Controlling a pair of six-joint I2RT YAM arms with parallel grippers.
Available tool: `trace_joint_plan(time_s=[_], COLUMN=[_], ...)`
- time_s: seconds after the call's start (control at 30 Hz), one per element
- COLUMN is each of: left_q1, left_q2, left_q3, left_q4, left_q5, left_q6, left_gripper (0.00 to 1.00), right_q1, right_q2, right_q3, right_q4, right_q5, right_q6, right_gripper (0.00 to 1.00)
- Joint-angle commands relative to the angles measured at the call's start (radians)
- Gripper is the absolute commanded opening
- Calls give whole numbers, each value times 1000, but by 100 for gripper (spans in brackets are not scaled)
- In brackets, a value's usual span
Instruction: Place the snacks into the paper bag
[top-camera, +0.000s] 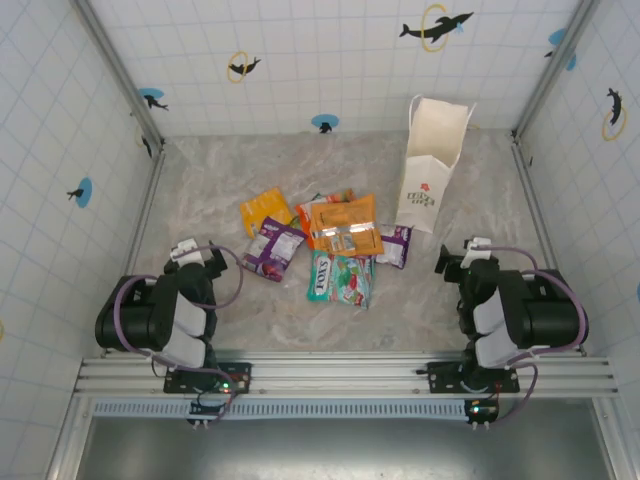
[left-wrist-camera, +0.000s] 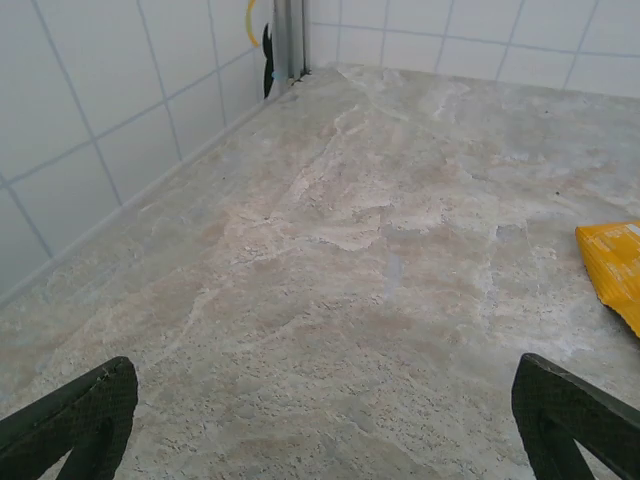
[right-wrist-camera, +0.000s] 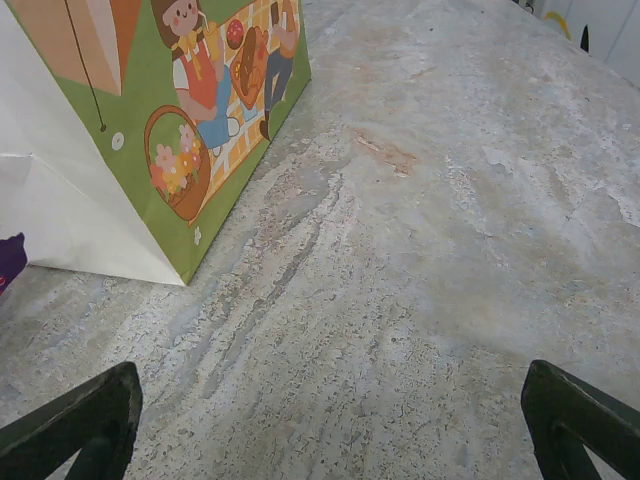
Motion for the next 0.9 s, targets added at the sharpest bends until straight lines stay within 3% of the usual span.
trace_joint_plan(time_s=[0.0, 0.73, 0.87], left_q1=[7, 7, 7], left_q2=[-5, -7, -25], left_q3=[-29, -27, -23], left_q4=[6, 7, 3], left_q5=[11, 10, 34], left_q6=[-22, -22, -11], left_gripper=[98, 98, 94], right_q1=[3, 1, -5], right_q2=[-4, -6, -42], right_q3=[-7, -9, -8], right_q4=[20, 24, -4], right_q5=[15, 9, 78], right_q6=[-9, -6, 29], right_gripper=[100, 100, 100])
